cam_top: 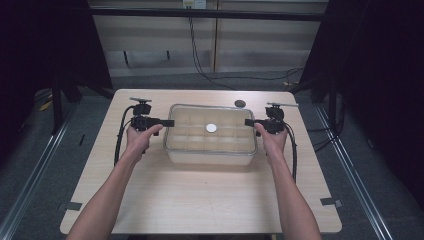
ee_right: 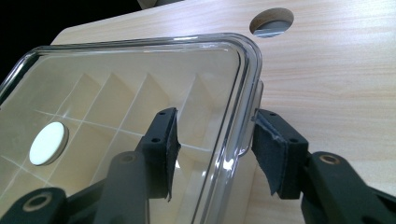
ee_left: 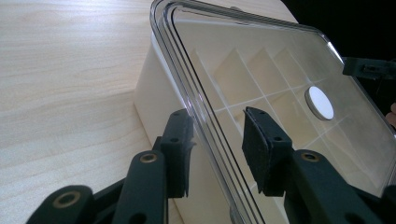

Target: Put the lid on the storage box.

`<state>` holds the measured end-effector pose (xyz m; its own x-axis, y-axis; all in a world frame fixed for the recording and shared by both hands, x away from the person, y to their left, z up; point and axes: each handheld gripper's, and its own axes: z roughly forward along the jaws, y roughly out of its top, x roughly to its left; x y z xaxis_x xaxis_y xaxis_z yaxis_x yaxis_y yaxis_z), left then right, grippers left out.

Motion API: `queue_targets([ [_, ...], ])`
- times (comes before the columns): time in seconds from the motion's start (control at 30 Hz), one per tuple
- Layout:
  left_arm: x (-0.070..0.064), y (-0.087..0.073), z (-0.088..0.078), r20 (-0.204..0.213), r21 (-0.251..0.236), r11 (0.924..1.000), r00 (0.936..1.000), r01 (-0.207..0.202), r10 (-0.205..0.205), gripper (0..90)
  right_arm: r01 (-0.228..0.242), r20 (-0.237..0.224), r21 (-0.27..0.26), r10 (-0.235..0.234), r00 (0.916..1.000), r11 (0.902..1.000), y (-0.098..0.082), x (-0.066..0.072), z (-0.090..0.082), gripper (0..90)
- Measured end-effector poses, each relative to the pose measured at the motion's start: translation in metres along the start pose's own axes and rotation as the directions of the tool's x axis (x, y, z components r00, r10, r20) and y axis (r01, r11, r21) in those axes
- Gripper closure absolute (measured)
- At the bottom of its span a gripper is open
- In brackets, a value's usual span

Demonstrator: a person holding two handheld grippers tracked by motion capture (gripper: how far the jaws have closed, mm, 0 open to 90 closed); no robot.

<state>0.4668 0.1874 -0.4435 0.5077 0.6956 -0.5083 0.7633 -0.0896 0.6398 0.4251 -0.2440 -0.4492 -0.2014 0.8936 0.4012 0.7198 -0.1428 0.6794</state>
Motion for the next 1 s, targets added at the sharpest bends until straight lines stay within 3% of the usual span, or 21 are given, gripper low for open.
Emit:
queue_targets([
  [0.23,0.0014,-0.0022,0.0014,0.002,0.005,1.0000,1.0000,-0.004,0.004,60.4,0.023,0.022,-0.011,-0.023,0.9995,0.9997,0.0000,0.0025,0.0008,47.0],
  [0.3,0.0016,-0.0034,0.0020,-0.004,-0.002,1.0000,1.0000,0.003,-0.003,59.5,0.001,0.013,-0.012,-0.001,0.9999,0.9999,0.0002,0.0014,0.0008,44.0],
  [0.33,0.0015,-0.0041,0.0010,-0.016,-0.010,0.9996,0.9996,-0.026,0.026,58.7,0.005,0.021,-0.015,-0.004,0.9998,0.9999,0.0003,0.0007,0.0004,43.6],
  [0.37,0.0015,-0.0037,0.0007,-0.023,-0.011,0.9995,0.9993,-0.029,0.029,58.9,0.005,0.037,-0.021,-0.004,0.9993,0.9998,0.0005,0.0003,-0.0005,42.8],
  [0.57,0.0043,-0.0030,-0.0004,-0.037,-0.014,0.9997,0.9991,-0.018,0.018,54.4,-0.015,0.013,-0.006,0.015,0.9998,0.9999,0.0000,-0.0045,0.0025,39.2],
  [0.67,0.0042,-0.0030,-0.0004,-0.044,-0.009,0.9996,0.9987,-0.028,0.027,53.3,-0.012,0.016,-0.009,0.012,0.9998,0.9999,0.0006,-0.0042,0.0028,40.2],
  [0.73,0.0034,-0.0031,0.0010,-0.048,-0.022,0.9997,0.9988,-0.007,0.006,51.5,-0.007,0.001,-0.014,0.007,1.0000,0.9999,0.0011,-0.0042,0.0034,46.7],
  [0.9,-0.0004,-0.0037,-0.0004,-0.071,-0.003,0.9993,0.9968,-0.037,0.036,46.9,0.014,0.033,-0.005,-0.013,0.9994,0.9999,0.0019,-0.0018,0.0007,41.4],
  [1.0,-0.0024,-0.0035,-0.0040,-0.082,-0.004,0.9987,0.9954,-0.050,0.050,44.4,-0.002,0.019,-0.017,0.002,0.9998,0.9999,0.0011,-0.0042,-0.0036,39.1],
])
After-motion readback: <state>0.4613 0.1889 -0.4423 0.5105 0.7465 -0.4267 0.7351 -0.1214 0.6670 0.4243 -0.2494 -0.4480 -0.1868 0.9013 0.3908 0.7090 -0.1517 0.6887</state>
